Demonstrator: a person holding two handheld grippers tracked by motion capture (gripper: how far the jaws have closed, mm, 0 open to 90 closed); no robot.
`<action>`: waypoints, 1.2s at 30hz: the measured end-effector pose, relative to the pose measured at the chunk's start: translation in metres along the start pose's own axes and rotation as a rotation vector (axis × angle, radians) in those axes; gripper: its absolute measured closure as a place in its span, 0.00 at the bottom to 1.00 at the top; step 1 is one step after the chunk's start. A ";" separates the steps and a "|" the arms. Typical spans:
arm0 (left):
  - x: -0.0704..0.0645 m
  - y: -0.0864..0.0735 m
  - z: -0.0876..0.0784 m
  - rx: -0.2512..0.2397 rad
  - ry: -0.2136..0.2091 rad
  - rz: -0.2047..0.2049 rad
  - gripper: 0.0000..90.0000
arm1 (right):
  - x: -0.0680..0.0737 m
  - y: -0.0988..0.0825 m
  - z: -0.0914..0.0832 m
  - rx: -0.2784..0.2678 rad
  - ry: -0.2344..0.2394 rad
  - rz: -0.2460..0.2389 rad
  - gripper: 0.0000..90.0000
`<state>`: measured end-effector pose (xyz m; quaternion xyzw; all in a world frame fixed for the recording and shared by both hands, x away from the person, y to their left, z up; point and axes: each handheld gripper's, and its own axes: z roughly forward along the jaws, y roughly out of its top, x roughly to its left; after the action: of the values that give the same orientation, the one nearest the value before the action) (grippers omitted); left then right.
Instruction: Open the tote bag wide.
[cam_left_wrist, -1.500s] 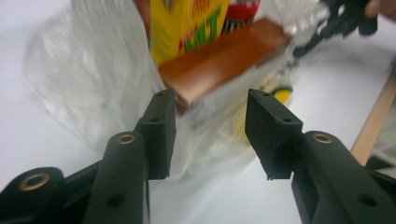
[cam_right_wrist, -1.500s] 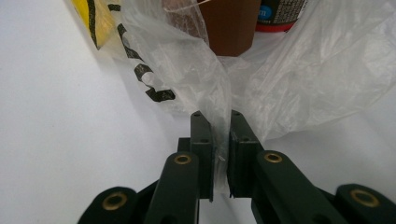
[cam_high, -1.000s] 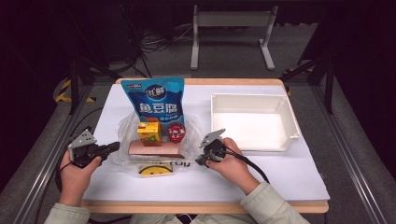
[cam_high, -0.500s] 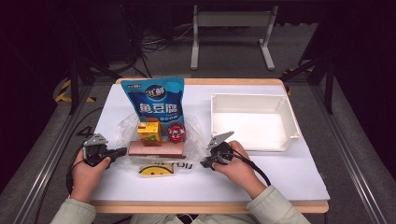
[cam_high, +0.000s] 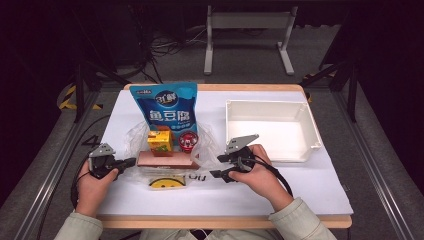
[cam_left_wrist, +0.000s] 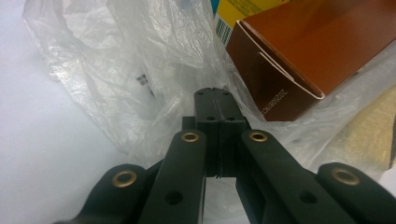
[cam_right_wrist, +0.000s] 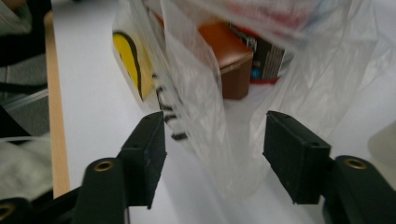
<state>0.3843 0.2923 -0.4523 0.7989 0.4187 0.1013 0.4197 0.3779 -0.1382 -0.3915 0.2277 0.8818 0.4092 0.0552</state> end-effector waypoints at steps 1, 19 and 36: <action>0.000 0.000 0.000 0.001 -0.001 0.004 1.00 | 0.001 0.002 -0.002 -0.025 0.002 0.006 0.42; 0.000 -0.001 -0.001 -0.007 -0.001 0.004 1.00 | 0.025 0.053 0.013 -0.266 0.014 -0.130 0.31; 0.003 -0.003 -0.001 -0.011 -0.007 -0.007 1.00 | 0.001 0.044 0.038 -0.162 -0.024 -0.124 0.61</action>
<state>0.3837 0.2959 -0.4545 0.7954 0.4195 0.0995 0.4260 0.4032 -0.0868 -0.3832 0.1723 0.8575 0.4724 0.1091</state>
